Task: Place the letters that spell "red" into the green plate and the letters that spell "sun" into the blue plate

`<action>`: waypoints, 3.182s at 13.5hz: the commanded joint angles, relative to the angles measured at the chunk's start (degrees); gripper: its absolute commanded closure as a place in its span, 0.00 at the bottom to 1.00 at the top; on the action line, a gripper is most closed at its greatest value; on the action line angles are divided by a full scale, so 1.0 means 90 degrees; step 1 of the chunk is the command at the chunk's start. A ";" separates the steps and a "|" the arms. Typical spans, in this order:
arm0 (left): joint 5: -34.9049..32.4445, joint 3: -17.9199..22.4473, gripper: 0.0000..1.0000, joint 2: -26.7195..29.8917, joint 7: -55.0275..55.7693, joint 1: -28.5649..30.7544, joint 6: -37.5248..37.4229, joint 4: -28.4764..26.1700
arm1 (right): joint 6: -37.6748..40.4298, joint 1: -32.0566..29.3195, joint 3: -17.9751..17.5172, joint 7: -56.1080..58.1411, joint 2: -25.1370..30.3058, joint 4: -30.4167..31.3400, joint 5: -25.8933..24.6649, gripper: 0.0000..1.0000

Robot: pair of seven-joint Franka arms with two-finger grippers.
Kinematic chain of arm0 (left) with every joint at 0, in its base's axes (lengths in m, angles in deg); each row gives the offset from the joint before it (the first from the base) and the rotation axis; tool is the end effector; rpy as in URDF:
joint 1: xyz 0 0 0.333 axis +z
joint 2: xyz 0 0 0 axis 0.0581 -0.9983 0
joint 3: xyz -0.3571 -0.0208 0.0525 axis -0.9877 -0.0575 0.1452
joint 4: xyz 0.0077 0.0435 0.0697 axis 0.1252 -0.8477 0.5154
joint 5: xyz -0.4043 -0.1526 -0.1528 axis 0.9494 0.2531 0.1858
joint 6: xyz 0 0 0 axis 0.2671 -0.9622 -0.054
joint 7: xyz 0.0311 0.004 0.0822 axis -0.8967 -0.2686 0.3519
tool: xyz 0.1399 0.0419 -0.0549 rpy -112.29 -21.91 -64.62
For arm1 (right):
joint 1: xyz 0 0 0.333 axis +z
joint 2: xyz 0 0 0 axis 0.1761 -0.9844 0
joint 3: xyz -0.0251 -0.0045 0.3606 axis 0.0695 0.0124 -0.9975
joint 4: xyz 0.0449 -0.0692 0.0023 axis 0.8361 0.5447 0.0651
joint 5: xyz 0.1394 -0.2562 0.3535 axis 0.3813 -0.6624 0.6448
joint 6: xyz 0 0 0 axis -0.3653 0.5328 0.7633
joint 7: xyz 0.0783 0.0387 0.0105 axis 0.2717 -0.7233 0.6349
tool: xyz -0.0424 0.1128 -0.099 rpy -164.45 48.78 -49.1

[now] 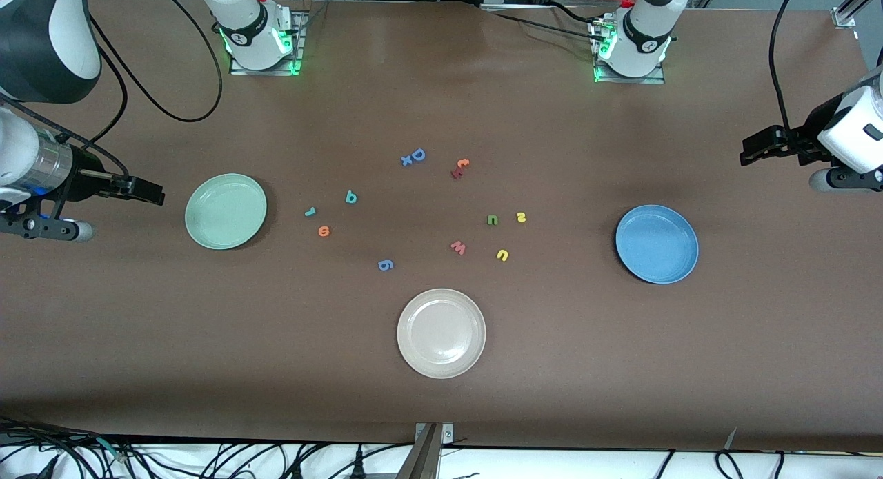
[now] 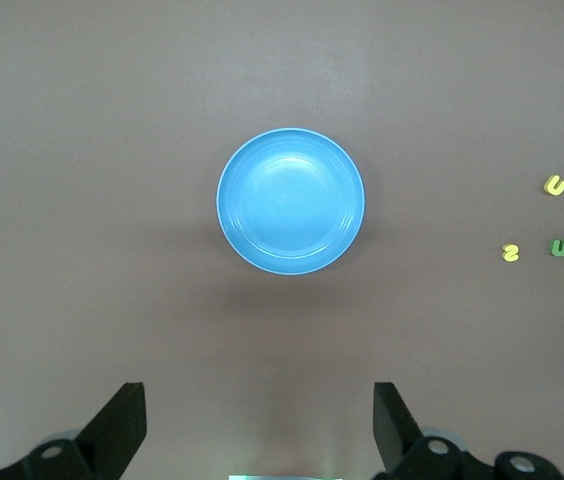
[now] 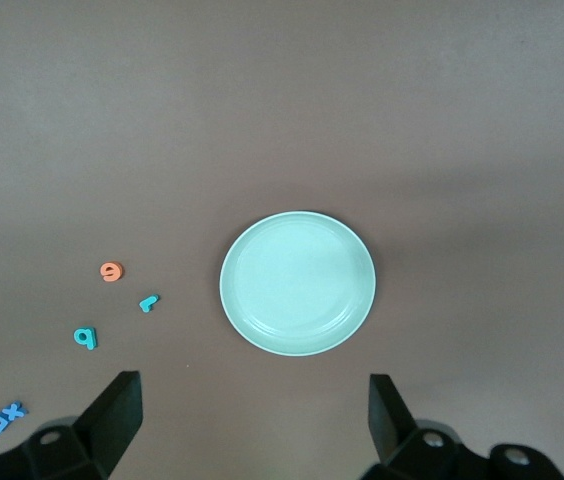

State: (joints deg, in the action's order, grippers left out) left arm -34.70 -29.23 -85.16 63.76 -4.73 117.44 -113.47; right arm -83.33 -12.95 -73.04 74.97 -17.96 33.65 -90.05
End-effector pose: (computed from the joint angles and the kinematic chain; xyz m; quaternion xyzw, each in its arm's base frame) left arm 0.6242 0.0075 0.5667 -0.9971 -0.0117 0.0752 0.0003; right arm 0.6889 0.0256 0.5096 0.9953 -0.0651 -0.0710 0.0138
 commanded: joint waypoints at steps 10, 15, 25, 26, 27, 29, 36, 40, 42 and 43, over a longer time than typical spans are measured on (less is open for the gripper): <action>0.0019 -0.0006 0.00 -0.0040 -0.0053 0.0018 0.0044 0.0074 | -0.0027 -0.0030 -0.0044 -0.0031 0.0052 0.0100 -0.0097 0.00; 0.0019 -0.0006 0.00 -0.0030 -0.0044 0.0018 0.0035 0.0074 | -0.0057 -0.0030 -0.0044 -0.0031 0.0061 0.0100 -0.0097 0.00; 0.0019 -0.0016 0.00 -0.0040 -0.0044 0.0018 0.0044 0.0074 | -0.0067 -0.0030 -0.0054 -0.0041 0.0071 0.0100 -0.0088 0.00; 0.0019 -0.0016 0.00 -0.0040 -0.0044 0.0018 0.0044 0.0074 | -0.0076 -0.0030 -0.0054 -0.0041 0.0071 0.0100 -0.0088 0.00; 0.0019 -0.0016 0.00 -0.0040 -0.0034 0.0008 0.0044 0.0074 | -0.0086 -0.0030 -0.0064 -0.0041 0.0071 0.0100 -0.0088 0.00; 0.0019 -0.0025 0.00 -0.0040 0.0083 -0.0001 0.0044 0.0084 | -0.0154 -0.0030 -0.0064 -0.0041 0.0071 0.0139 -0.0068 0.00; 0.0009 -0.0025 0.00 -0.0040 0.0083 -0.0001 0.0044 0.0084 | -0.0232 -0.0030 -0.0064 -0.0041 0.0071 0.0168 -0.0068 0.00; 0.0009 -0.0025 0.00 -0.0040 0.0093 -0.0011 0.0044 0.0084 | -0.0301 -0.0030 -0.0064 -0.0041 0.0081 0.0217 -0.0068 0.00; 0.0009 -0.0025 0.00 -0.0050 0.0093 -0.0011 0.0044 0.0084 | -0.0301 -0.0030 -0.0074 -0.0041 0.0081 0.0217 -0.0058 0.00; 0.0009 -0.0025 0.00 -0.0040 0.0093 -0.0002 0.0044 0.0084 | -0.0311 -0.0030 -0.0074 -0.0041 0.0081 0.0217 -0.0068 0.00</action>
State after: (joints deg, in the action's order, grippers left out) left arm -34.70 -29.33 -85.24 64.11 -4.79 117.73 -113.47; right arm -85.14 -12.92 -73.14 74.97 -17.99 34.42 -90.05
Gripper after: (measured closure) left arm 0.000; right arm 0.000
